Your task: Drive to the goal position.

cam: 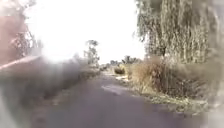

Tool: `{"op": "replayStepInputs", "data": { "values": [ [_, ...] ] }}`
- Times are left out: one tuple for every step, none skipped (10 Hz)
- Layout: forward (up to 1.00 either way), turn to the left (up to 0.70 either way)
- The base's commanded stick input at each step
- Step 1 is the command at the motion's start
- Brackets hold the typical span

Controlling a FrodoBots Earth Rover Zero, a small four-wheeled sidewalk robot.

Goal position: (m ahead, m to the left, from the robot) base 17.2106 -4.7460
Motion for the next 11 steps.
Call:
{"op": "replayStepInputs", "data": {
  "values": [
    [0.5, 0.01],
    [0.5, 0.01],
    [0.5, 0.01],
    [0.5, 0.01],
    [0.5, 0.01],
    [0.5, 0.01],
    [0.5, 0.01],
    [0.5, 0.01],
    [0.5, 0.01],
    [0.5, 0.01],
    [0.5, 0.01]
  ]
}}
